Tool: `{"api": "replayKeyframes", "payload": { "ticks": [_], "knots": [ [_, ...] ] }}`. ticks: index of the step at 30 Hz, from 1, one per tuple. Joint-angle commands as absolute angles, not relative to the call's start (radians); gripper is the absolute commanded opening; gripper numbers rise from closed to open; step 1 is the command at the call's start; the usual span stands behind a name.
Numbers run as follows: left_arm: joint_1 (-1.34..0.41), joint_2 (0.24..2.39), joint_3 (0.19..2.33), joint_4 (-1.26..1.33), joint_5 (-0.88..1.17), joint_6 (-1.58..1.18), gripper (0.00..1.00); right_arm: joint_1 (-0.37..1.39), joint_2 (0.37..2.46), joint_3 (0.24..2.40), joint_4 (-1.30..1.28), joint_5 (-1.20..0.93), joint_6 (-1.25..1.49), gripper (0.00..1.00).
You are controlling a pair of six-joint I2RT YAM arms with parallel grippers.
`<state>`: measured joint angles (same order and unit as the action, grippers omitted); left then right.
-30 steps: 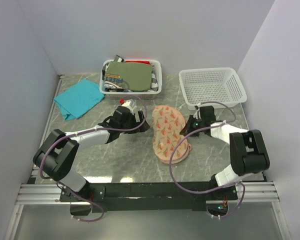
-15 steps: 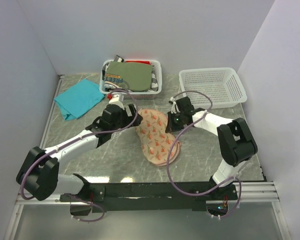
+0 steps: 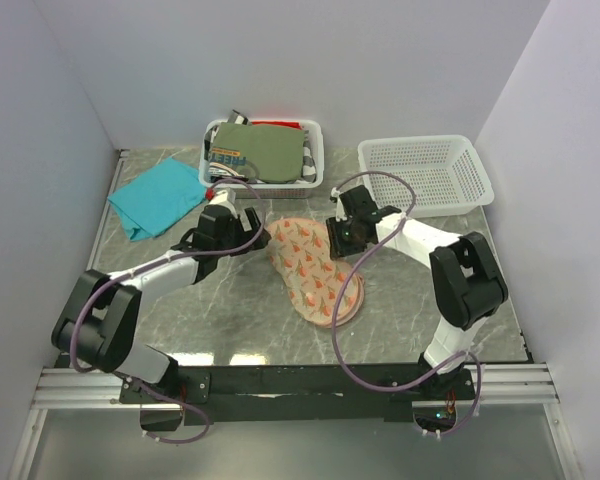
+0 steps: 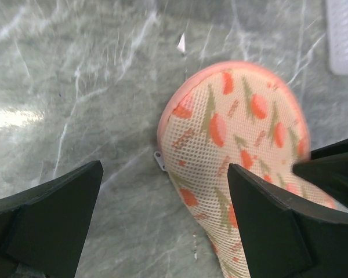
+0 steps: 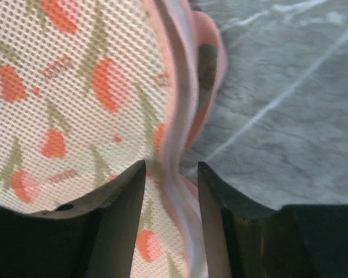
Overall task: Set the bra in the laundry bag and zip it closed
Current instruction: Adjust the laundry bag at the center of the board.
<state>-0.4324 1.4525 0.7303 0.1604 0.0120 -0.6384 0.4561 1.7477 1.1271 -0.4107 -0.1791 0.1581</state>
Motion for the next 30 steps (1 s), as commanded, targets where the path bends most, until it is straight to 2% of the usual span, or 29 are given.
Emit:
{"api": "replayKeyframes", "payload": {
  "ticks": [1, 5, 8, 10, 19, 25, 30],
  "knots": [
    [-0.423, 1.480, 0.765, 0.248, 0.084, -0.623, 0.96, 0.462, 1.614, 1.088, -0.362, -0.078, 0.219, 0.51],
    [-0.420, 1.483, 0.775, 0.250, 0.078, -0.617, 0.96, 0.462, 1.429, 1.014, -0.353, -0.002, 0.293, 0.53],
    [-0.410, 1.499, 0.788, 0.284, 0.083, -0.606, 0.96, 0.462, 1.298, 0.921, -0.344, 0.003, 0.345, 0.59],
    [-0.393, 1.545, 0.819, 0.305, 0.135, -0.595, 0.96, 0.463, 1.235, 0.890, -0.365, -0.040, 0.380, 0.60],
    [-0.278, 1.758, 0.893, 0.497, 0.454, -0.561, 0.96, 0.462, 0.968, 0.598, -0.301, -0.198, 0.612, 0.78],
    [-0.227, 1.905, 0.960, 0.598, 0.639, -0.561, 0.96, 0.462, 0.855, 0.489, -0.287, -0.221, 0.718, 0.80],
    [-0.222, 1.960, 0.991, 0.646, 0.715, -0.555, 0.96, 0.463, 0.854, 0.411, -0.230, -0.262, 0.796, 0.81]
  ]
}}
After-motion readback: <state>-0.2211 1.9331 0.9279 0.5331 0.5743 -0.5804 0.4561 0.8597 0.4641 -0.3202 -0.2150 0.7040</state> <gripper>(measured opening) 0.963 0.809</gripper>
